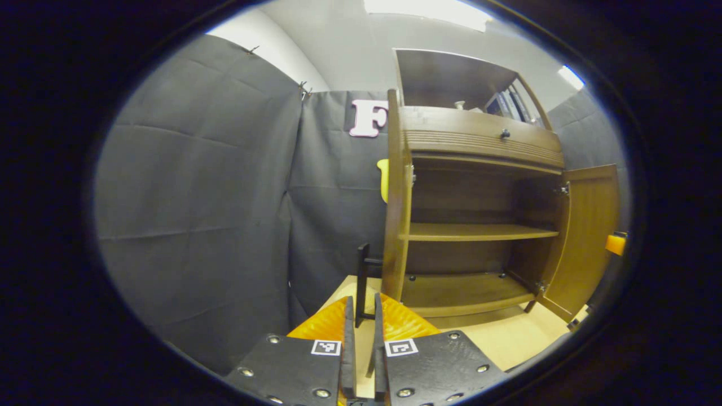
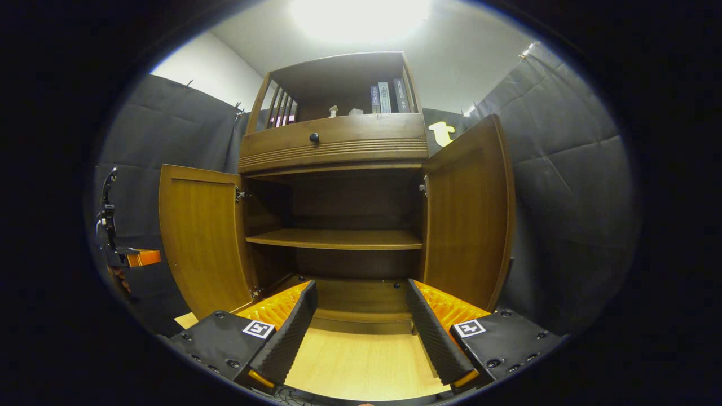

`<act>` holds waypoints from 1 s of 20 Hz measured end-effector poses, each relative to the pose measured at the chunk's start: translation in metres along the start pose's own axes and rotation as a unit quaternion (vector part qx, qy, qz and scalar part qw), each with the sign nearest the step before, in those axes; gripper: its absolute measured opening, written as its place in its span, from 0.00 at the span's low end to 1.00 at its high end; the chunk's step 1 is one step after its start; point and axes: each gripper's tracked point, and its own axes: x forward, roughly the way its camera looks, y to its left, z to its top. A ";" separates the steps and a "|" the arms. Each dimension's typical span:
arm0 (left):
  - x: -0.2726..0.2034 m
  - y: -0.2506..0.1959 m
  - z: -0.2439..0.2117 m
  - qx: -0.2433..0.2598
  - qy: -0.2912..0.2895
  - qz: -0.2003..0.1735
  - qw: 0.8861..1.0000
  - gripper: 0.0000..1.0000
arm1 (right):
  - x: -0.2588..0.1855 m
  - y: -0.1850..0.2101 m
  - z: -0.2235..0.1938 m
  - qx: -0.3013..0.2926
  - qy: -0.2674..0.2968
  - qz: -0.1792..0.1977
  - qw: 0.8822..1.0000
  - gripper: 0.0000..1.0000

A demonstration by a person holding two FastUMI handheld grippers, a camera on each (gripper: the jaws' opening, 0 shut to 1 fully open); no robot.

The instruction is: Open the right door of the double-door shoe cabinet with the right hand, and open the left door with the left hand.

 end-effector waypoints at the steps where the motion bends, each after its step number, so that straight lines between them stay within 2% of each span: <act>1: -0.008 -0.006 0.008 0.005 -0.006 -0.006 1.000 0.16 | -0.006 -0.003 0.003 -0.001 -0.001 -0.003 1.000 0.96; 4: -0.029 -0.027 0.024 0.011 -0.020 -0.020 1.000 0.16 | -0.022 -0.007 0.014 0.006 -0.009 -0.007 1.000 0.96; 5: -0.035 -0.033 0.028 0.011 -0.020 -0.023 0.999 0.16 | -0.028 -0.007 0.017 0.007 -0.012 -0.009 1.000 0.99; 7: -0.050 -0.045 0.036 0.012 -0.025 -0.031 0.999 0.16 | -0.038 -0.011 0.023 0.005 -0.018 -0.017 1.000 0.95; 10: -0.070 -0.058 0.045 0.025 -0.036 -0.040 0.998 0.16 | -0.055 -0.016 0.027 0.001 -0.025 -0.030 0.999 0.95; 11: -0.076 -0.061 0.047 0.031 -0.038 -0.043 0.998 0.16 | -0.061 -0.018 0.028 -0.004 -0.028 -0.035 0.999 0.98; 12: -0.082 -0.065 0.047 0.037 -0.039 -0.045 0.998 0.11 | -0.067 -0.019 0.030 -0.009 -0.031 -0.038 0.999 1.00; 13: -0.088 -0.068 0.047 0.040 -0.040 -0.046 0.997 0.11 | -0.072 -0.018 0.030 -0.015 -0.033 -0.039 0.999 0.95; 20: -0.124 -0.080 0.045 0.048 -0.045 -0.049 0.997 0.11 | -0.099 -0.021 0.024 -0.016 -0.029 -0.042 0.999 0.96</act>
